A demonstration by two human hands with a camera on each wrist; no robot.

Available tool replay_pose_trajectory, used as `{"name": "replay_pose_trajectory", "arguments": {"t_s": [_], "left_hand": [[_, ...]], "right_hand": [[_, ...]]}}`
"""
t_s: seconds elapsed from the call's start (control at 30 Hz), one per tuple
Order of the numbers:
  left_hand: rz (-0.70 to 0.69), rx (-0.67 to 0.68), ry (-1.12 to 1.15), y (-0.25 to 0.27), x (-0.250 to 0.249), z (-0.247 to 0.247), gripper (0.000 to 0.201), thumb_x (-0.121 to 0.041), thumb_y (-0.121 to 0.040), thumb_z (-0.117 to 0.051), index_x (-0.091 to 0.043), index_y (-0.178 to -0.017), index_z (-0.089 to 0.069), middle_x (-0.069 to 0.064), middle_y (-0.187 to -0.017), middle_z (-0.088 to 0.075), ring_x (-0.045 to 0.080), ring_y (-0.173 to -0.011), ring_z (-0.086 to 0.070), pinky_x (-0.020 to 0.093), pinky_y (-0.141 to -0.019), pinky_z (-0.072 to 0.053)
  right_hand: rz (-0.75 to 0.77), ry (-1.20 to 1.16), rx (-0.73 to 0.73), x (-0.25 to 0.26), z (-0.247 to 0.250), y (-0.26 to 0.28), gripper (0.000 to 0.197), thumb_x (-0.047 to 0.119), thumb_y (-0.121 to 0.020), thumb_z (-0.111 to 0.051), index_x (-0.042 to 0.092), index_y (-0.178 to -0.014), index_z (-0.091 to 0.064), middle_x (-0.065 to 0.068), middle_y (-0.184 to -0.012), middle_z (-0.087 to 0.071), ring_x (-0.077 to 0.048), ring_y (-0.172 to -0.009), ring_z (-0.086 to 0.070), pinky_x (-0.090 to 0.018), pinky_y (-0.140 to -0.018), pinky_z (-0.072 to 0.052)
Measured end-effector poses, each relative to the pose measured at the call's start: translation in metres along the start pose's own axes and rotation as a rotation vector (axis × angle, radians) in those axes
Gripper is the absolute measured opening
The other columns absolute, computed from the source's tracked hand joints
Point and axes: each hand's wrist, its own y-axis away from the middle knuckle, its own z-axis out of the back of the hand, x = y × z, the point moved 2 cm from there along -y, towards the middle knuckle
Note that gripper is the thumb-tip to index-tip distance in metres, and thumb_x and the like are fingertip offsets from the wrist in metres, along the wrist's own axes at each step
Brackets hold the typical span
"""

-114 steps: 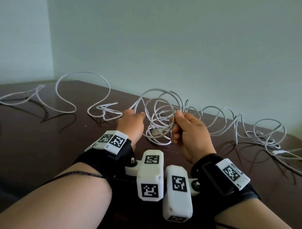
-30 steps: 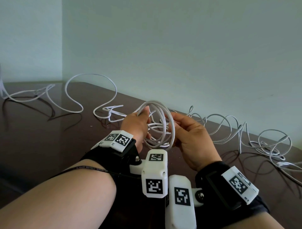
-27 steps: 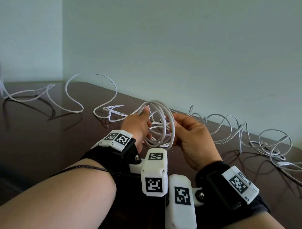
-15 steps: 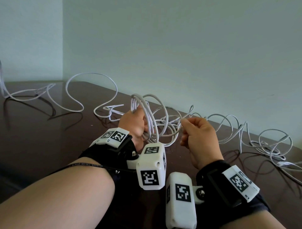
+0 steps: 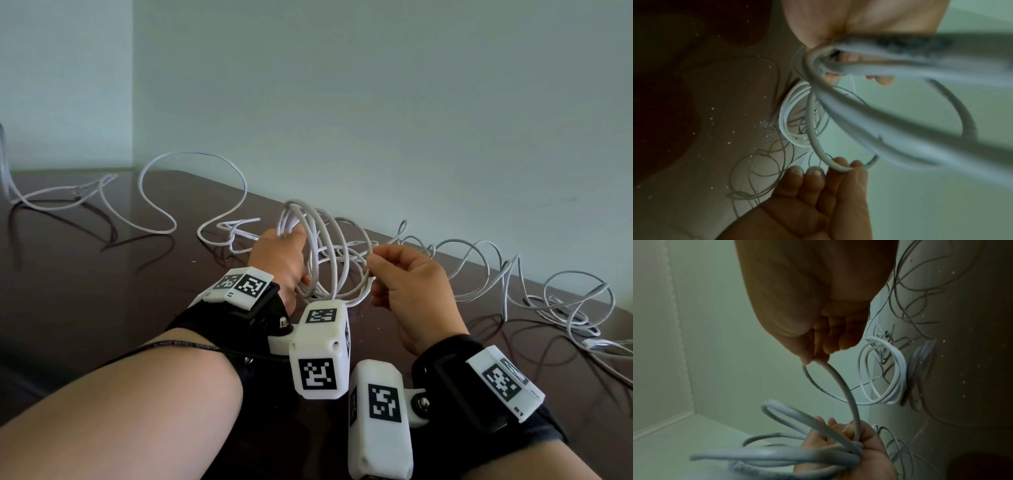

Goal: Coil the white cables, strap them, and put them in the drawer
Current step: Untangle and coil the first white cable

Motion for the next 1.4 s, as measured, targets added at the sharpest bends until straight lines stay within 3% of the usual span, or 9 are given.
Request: {"name": "replay_pose_trajectory", "arguments": {"t_s": [0.07, 0.17, 0.67, 0.83, 0.93, 1.03, 1.13, 1.23, 1.4], "left_hand": [[0.078, -0.043, 0.206, -0.001, 0.005, 0.000, 0.007, -0.013, -0.091, -0.053, -0.014, -0.092, -0.047, 0.000, -0.076, -0.046, 0.017, -0.065, -0.049, 0.018, -0.050, -0.040], [0.078, -0.054, 0.268, 0.005, 0.004, -0.001, 0.022, -0.016, -0.097, -0.043, -0.021, -0.076, -0.048, 0.006, -0.074, -0.049, 0.023, -0.059, -0.048, 0.034, -0.059, -0.046], [0.041, -0.068, 0.097, -0.006, 0.011, -0.001, 0.026, -0.028, -0.090, -0.047, -0.010, -0.097, -0.064, 0.019, -0.093, -0.068, 0.038, -0.089, -0.066, 0.051, -0.087, -0.053], [0.021, -0.056, -0.046, -0.012, 0.015, -0.002, 0.036, -0.025, -0.094, -0.038, 0.001, -0.109, -0.057, 0.024, -0.106, -0.064, 0.042, -0.102, -0.061, 0.048, -0.092, -0.050], [0.004, -0.121, -0.136, -0.017, 0.017, 0.001, 0.040, -0.027, -0.097, -0.033, 0.001, -0.112, -0.057, 0.020, -0.108, -0.064, 0.037, -0.102, -0.060, 0.034, -0.084, -0.048], [-0.037, -0.127, -0.126, -0.012, 0.014, 0.001, 0.035, -0.027, -0.098, -0.038, 0.000, -0.116, -0.051, 0.022, -0.114, -0.061, 0.039, -0.105, -0.059, 0.044, -0.090, -0.051], [-0.099, -0.123, -0.172, -0.009, 0.012, -0.001, 0.027, -0.026, -0.097, -0.042, -0.003, -0.109, -0.051, 0.021, -0.109, -0.061, 0.039, -0.102, -0.060, 0.046, -0.088, -0.051], [-0.153, -0.088, -0.239, -0.007, 0.009, 0.000, 0.025, -0.024, -0.094, -0.042, -0.011, -0.074, -0.049, 0.009, -0.072, -0.058, 0.031, -0.075, -0.057, 0.032, -0.060, -0.043], [-0.180, -0.070, -0.164, -0.003, 0.006, 0.001, 0.030, -0.029, -0.091, -0.048, -0.017, -0.063, -0.052, 0.001, -0.061, -0.052, 0.025, -0.065, -0.049, 0.030, -0.062, -0.038]], "right_hand": [[0.022, -0.011, 0.032, 0.001, -0.001, 0.001, 0.009, 0.009, -0.086, -0.064, 0.017, -0.082, -0.065, 0.000, -0.064, -0.060, -0.010, -0.050, -0.047, -0.027, -0.052, -0.044], [0.064, 0.001, 0.077, 0.002, -0.002, 0.002, 0.009, 0.009, -0.086, -0.065, 0.017, -0.084, -0.067, 0.004, -0.059, -0.058, -0.010, -0.049, -0.046, -0.028, -0.052, -0.044], [0.109, -0.021, 0.220, 0.005, -0.009, 0.007, 0.020, 0.002, -0.086, -0.062, 0.020, -0.081, -0.068, 0.010, -0.053, -0.058, -0.010, -0.047, -0.044, -0.020, -0.048, -0.041], [0.099, -0.103, 0.270, 0.007, -0.010, 0.009, 0.007, 0.027, -0.080, -0.071, 0.020, -0.081, -0.071, 0.008, -0.063, -0.062, -0.010, -0.050, -0.047, -0.024, -0.051, -0.041], [0.121, -0.072, 0.310, 0.006, -0.013, 0.009, 0.044, 0.052, -0.061, -0.074, 0.022, -0.092, -0.066, 0.012, -0.068, -0.062, -0.007, -0.052, -0.049, -0.024, -0.050, -0.042], [0.151, 0.024, 0.377, 0.007, -0.016, 0.011, 0.087, 0.072, -0.038, -0.077, 0.022, -0.107, -0.059, 0.007, -0.075, -0.061, -0.007, -0.057, -0.051, -0.021, -0.051, -0.042], [0.162, 0.238, 0.360, 0.011, -0.016, 0.017, 0.048, 0.046, -0.060, -0.082, 0.023, -0.099, -0.066, 0.001, -0.076, -0.067, -0.015, -0.057, -0.055, -0.025, -0.055, -0.046], [0.118, 0.263, 0.264, 0.009, -0.012, 0.014, 0.004, 0.019, -0.079, -0.067, 0.016, -0.082, -0.068, 0.007, -0.053, -0.054, -0.007, -0.044, -0.042, -0.025, -0.051, -0.037], [0.125, 0.351, 0.160, 0.004, -0.005, 0.004, 0.010, 0.011, -0.083, -0.054, 0.002, -0.081, -0.059, -0.001, -0.056, -0.047, -0.015, -0.048, -0.040, -0.032, -0.052, -0.039]]}}
